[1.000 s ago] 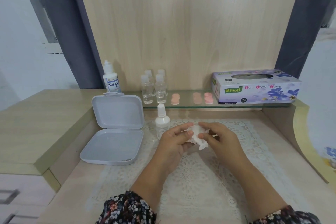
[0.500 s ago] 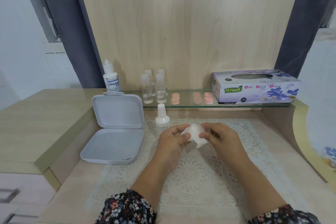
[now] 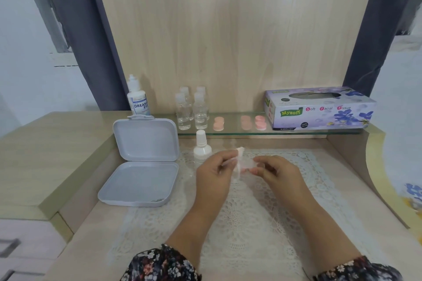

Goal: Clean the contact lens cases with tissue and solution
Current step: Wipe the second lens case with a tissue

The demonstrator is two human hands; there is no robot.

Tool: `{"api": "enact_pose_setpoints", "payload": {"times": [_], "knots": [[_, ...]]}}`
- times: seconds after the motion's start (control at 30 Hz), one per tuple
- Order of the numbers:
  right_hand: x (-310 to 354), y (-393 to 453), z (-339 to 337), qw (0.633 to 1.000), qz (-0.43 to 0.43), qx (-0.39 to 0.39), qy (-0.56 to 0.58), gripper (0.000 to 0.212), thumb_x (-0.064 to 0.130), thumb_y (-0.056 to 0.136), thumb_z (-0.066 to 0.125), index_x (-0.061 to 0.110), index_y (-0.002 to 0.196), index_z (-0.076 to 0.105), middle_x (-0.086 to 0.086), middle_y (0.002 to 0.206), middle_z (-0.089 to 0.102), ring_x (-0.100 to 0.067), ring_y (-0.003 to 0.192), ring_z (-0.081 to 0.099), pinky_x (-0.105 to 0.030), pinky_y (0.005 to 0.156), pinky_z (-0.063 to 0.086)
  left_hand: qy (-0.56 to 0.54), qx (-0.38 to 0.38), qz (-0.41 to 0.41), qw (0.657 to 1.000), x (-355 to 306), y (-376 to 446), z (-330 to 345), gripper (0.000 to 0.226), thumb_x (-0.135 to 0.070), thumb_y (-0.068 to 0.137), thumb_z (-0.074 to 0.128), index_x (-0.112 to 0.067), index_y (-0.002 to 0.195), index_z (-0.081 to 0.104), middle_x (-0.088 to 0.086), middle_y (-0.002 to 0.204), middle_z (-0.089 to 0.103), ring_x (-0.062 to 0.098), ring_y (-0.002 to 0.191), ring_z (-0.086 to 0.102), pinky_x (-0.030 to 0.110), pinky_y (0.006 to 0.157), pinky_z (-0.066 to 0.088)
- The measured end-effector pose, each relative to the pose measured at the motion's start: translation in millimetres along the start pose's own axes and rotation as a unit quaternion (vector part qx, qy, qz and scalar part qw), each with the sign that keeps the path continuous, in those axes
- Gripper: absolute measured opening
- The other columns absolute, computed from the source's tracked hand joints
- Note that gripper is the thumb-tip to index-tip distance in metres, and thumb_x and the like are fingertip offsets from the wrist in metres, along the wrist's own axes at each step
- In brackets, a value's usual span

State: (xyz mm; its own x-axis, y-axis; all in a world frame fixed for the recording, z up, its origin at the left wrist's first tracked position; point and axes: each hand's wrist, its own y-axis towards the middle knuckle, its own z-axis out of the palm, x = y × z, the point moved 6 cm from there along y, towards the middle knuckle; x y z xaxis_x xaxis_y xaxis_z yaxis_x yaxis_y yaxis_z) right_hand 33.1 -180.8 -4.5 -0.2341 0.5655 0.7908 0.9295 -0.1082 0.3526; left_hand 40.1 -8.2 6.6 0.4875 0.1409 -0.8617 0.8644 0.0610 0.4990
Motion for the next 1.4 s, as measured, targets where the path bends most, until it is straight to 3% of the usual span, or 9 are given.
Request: {"api": "enact_pose_setpoints", "payload": {"times": [0.17,0.37,0.47,0.67,0.73,0.83,0.97,1.2,1.4], "knots": [[0,-1,0,1.0,0.007,-0.002,0.021,0.024,0.026,0.085,0.071,0.022,0.109,0.07,0.007,0.092,0.067,-0.006,0.087,0.062,-0.02,0.08,0.05,0.197,0.087,0.145,0.966,7,-8,22,0.023,-0.008,0.087,0.066,-0.013,0.108,0.072,0.0,0.121,0.056,0.013,0.113,0.052,0.022,0.097,0.042],[2,-2,3,1.0,0.003,0.02,0.016,0.026,0.023,0.085,0.071,0.019,0.111,0.07,0.011,0.093,0.064,-0.002,0.088,0.059,-0.017,0.081,0.046,0.336,0.116,0.205,0.912,5,-9,27,0.02,-0.001,0.081,0.064,-0.006,0.099,0.069,0.007,0.086,0.057,0.021,0.076,0.055,0.036,0.059,0.051],[3,-4,5,0.999,-0.007,0.04,-0.019,0.025,0.02,0.086,0.07,0.019,0.111,0.07,0.013,0.091,0.062,0.002,0.085,0.056,-0.007,0.073,0.04,0.368,0.135,0.208,0.896,10,-8,30,0.015,0.001,0.075,0.072,-0.003,0.088,0.069,0.009,0.079,0.056,0.026,0.071,0.058,0.035,0.057,0.052],[3,-6,9,0.998,-0.004,0.065,-0.021,0.024,0.014,0.085,0.07,0.018,0.109,0.071,0.006,0.089,0.063,-0.003,0.083,0.057,-0.009,0.072,0.043,0.244,0.141,0.007,0.959,23,0,16,0.016,-0.009,0.08,0.074,-0.006,0.096,0.074,0.008,0.093,0.063,0.021,0.088,0.06,0.024,0.08,0.048],[3,-8,9,0.997,-0.001,0.071,-0.017,0.025,0.015,0.085,0.07,0.018,0.109,0.071,0.005,0.092,0.065,-0.007,0.087,0.06,-0.016,0.078,0.047,0.136,0.126,-0.08,0.979,24,0,10,0.01,-0.003,0.076,0.076,-0.007,0.085,0.075,0.006,0.084,0.065,0.016,0.077,0.065,0.029,0.074,0.055],[1,-9,9,0.997,-0.006,0.074,-0.037,0.025,0.018,0.085,0.071,0.02,0.11,0.071,0.005,0.095,0.065,-0.009,0.09,0.06,-0.024,0.084,0.048,0.0,0.106,-0.175,0.979,26,-4,2,0.007,0.006,0.078,0.072,-0.001,0.081,0.071,0.004,0.069,0.065,0.002,0.056,0.061,0.015,0.056,0.049],[-6,-9,14,0.991,-0.003,0.1,-0.091,0.025,0.026,0.088,0.069,0.02,0.112,0.069,0.011,0.098,0.057,-0.007,0.09,0.054,-0.02,0.079,0.041,0.022,0.093,-0.188,0.977,34,-8,-9,0.005,0.0,0.084,0.068,-0.005,0.083,0.069,0.003,0.067,0.065,0.009,0.057,0.058,0.02,0.061,0.049],[-11,-9,18,0.98,-0.009,0.112,-0.164,0.035,0.029,0.088,0.065,0.021,0.122,0.063,0.01,0.101,0.053,-0.009,0.094,0.05,-0.022,0.081,0.039,0.035,0.063,-0.21,0.975,39,-17,-22,0.021,-0.003,0.084,0.065,-0.022,0.093,0.059,0.004,0.097,0.065,0.018,0.085,0.063,0.028,0.073,0.057],[-8,-11,16,0.984,-0.013,0.101,-0.143,0.043,0.027,0.087,0.065,0.024,0.129,0.058,0.013,0.098,0.051,-0.005,0.092,0.049,-0.022,0.079,0.039,0.049,0.064,-0.212,0.974,30,-22,-27,0.017,-0.004,0.085,0.063,-0.02,0.089,0.061,0.001,0.087,0.065,0.01,0.072,0.058,0.014,0.059,0.046]]}}
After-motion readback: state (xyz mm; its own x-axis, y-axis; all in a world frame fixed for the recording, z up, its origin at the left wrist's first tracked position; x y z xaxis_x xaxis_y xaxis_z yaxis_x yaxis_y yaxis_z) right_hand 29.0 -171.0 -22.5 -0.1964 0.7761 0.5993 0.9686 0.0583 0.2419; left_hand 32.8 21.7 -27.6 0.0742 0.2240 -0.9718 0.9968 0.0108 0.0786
